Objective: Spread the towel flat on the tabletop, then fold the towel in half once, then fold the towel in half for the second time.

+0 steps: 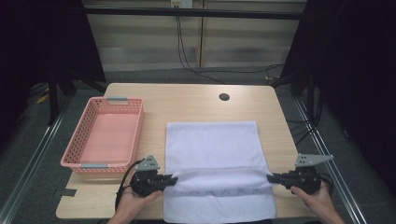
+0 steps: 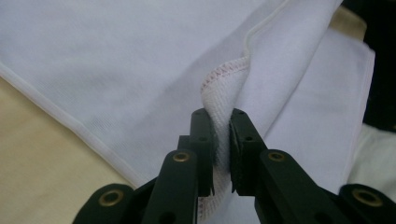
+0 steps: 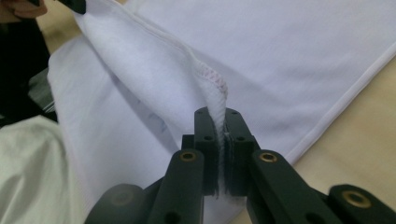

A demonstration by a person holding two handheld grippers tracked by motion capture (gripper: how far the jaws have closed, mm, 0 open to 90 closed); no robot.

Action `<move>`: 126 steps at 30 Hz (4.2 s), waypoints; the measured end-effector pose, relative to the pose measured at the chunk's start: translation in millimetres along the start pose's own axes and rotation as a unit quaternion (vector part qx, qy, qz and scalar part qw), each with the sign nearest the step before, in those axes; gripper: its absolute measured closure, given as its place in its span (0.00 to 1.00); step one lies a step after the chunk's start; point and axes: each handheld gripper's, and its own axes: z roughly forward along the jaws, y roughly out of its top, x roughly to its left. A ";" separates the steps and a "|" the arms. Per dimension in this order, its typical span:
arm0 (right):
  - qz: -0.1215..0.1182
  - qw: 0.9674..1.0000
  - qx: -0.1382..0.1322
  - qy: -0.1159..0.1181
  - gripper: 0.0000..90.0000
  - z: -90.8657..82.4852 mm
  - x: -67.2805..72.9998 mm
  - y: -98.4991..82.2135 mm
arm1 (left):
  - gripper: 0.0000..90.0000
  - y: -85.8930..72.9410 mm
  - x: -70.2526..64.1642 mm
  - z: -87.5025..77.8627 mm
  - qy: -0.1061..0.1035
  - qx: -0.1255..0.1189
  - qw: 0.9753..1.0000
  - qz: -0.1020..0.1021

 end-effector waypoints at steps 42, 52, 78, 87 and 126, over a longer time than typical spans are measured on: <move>-0.005 0.999 0.021 -0.035 0.53 60.5 -23.5 37.4 | 0.57 49.2 46.9 45.3 0.043 0.013 0.999 -0.025; -0.022 0.996 0.050 -0.073 0.54 102.6 -44.4 49.3 | 0.63 45.0 53.6 58.3 0.096 0.054 0.994 0.022; -0.043 0.995 0.081 -0.045 0.55 59.4 4.9 2.6 | 0.68 3.2 -14.0 33.5 0.016 0.077 0.996 0.041; -0.053 0.992 0.110 -0.011 0.58 49.4 22.7 -5.8 | 0.62 -6.4 -20.2 16.6 -0.011 0.084 0.996 0.033; -0.001 0.994 0.052 -0.098 0.64 85.7 -95.9 53.4 | 0.40 41.0 87.4 46.4 0.129 0.021 0.990 -0.044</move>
